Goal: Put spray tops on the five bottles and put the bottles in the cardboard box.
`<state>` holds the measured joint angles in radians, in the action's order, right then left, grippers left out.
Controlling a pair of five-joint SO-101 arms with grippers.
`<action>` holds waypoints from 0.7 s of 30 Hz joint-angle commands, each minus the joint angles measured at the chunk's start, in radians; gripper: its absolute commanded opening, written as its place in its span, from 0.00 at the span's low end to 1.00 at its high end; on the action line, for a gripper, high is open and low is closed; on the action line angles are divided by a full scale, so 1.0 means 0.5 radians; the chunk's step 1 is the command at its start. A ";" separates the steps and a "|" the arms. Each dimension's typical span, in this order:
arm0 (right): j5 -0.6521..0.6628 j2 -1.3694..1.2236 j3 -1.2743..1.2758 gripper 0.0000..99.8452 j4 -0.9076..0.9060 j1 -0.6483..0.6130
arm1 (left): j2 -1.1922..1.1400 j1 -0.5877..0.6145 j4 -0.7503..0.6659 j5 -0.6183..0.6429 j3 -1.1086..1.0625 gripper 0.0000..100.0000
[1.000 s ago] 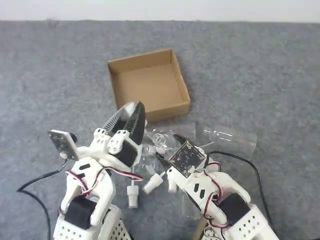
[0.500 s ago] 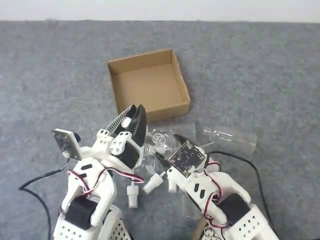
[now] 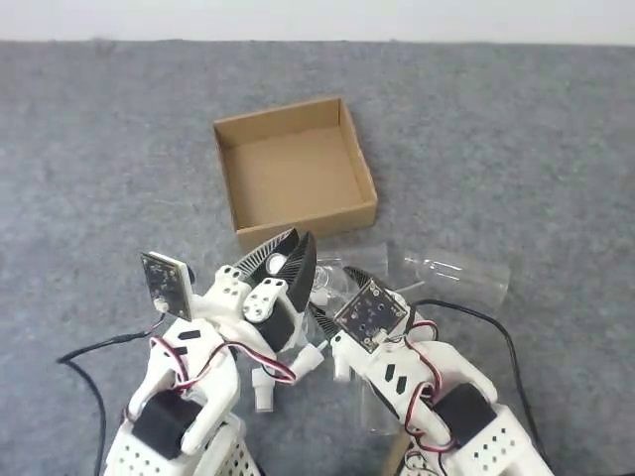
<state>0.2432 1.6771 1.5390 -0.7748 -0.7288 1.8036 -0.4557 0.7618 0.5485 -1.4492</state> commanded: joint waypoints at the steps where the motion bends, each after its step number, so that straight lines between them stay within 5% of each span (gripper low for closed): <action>1: 0.009 0.041 -0.138 0.01 -0.002 0.041 | 0.031 -0.025 0.012 -0.077 0.124 0.02; 11: 0.006 0.041 -0.138 0.01 0.002 0.041 | 0.031 -0.160 0.009 -0.190 0.072 0.02; 21: 0.006 0.041 -0.138 0.01 0.002 0.041 | 0.034 -0.160 0.117 -0.178 0.069 0.23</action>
<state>0.2432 1.6771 1.5390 -0.7764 -0.7273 1.8036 -0.5278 0.8140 0.4595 -1.4492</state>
